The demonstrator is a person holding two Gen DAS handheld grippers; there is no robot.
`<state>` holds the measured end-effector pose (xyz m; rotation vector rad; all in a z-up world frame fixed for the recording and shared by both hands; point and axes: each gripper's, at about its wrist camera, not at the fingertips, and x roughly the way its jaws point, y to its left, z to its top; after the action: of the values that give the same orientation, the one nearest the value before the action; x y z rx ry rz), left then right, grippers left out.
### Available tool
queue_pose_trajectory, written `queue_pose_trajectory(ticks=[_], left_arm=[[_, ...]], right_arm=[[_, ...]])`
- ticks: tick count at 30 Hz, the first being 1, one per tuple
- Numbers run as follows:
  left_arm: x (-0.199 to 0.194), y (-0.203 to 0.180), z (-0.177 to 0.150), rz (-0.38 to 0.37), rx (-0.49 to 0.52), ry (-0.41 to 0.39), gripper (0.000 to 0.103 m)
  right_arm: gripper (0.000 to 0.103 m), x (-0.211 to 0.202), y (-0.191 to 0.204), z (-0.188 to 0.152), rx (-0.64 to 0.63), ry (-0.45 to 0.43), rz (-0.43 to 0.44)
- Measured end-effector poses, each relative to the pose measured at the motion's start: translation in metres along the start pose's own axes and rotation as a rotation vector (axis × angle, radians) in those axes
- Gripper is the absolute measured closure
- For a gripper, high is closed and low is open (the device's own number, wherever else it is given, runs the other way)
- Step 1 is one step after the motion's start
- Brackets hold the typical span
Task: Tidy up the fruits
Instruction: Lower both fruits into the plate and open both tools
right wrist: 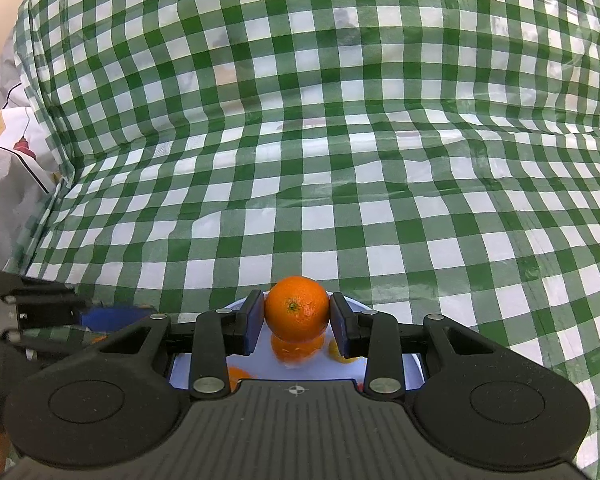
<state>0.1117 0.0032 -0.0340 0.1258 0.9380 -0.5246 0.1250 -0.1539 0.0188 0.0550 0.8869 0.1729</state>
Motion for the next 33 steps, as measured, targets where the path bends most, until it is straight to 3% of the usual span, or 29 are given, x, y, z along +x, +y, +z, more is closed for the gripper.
queue_pose_trajectory(ticks=[8,33], left_arm=[[0.007,-0.021,-0.008,-0.045,0.099,0.025,0.073],[0.006,-0.025,-0.008,-0.077,0.127,0.017,0.073]], right_arm=[[0.066,0.003,0.003,-0.001,-0.006,0.016,-0.012],[0.065,0.008,0.004,-0.002,-0.036,0.054,-0.014]])
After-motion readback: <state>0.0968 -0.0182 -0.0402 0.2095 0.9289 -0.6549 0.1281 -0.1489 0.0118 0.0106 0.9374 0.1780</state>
